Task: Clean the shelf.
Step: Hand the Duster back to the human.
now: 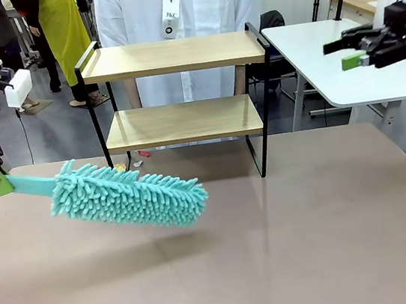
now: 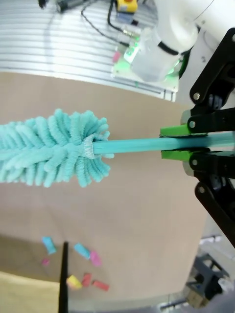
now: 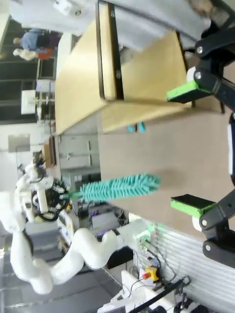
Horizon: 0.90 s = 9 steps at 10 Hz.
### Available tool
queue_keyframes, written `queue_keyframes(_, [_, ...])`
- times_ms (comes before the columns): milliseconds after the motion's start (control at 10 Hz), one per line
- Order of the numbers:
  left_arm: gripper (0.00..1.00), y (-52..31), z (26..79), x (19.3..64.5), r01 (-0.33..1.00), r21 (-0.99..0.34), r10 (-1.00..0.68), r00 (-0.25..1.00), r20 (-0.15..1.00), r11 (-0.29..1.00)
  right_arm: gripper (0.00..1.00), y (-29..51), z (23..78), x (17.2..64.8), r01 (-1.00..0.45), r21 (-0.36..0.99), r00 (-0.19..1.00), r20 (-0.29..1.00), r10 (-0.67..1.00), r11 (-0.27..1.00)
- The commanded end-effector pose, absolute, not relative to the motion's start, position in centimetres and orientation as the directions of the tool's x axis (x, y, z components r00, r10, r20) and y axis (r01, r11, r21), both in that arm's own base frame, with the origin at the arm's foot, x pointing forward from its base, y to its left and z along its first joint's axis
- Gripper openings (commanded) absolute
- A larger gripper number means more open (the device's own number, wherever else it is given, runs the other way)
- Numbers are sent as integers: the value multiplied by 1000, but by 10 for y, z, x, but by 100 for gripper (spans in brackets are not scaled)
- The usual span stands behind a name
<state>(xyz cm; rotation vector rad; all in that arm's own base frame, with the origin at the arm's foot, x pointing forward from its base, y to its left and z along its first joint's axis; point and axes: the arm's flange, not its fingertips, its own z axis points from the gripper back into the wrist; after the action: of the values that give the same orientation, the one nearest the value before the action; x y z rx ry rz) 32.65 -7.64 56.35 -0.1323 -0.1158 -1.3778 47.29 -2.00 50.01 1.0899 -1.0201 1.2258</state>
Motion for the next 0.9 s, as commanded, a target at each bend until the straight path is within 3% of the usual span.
queue_keyframes(0, [13, -72, 552, 327, 993, -12, -963, 117, 242, 117, 100, 7, 476, 445, -990, 139, 143, 974, 174, 37])
queue_keyframes(400, [13, -74, 539, 329, 998, -39, -959, 60, 277, 51, 100, 48, 428, 426, -989, 90, 105, 985, 137, 116])
queue_keyframes(500, [13, -63, 544, 323, 995, -77, -965, 78, 250, 61, 100, 40, 439, 424, -990, 132, 139, 973, 182, 50])
queue_keyframes(800, [13, -78, 543, 328, 996, -38, -967, 90, 239, 83, 100, 40, 439, 424, -990, 132, 139, 973, 182, 50])
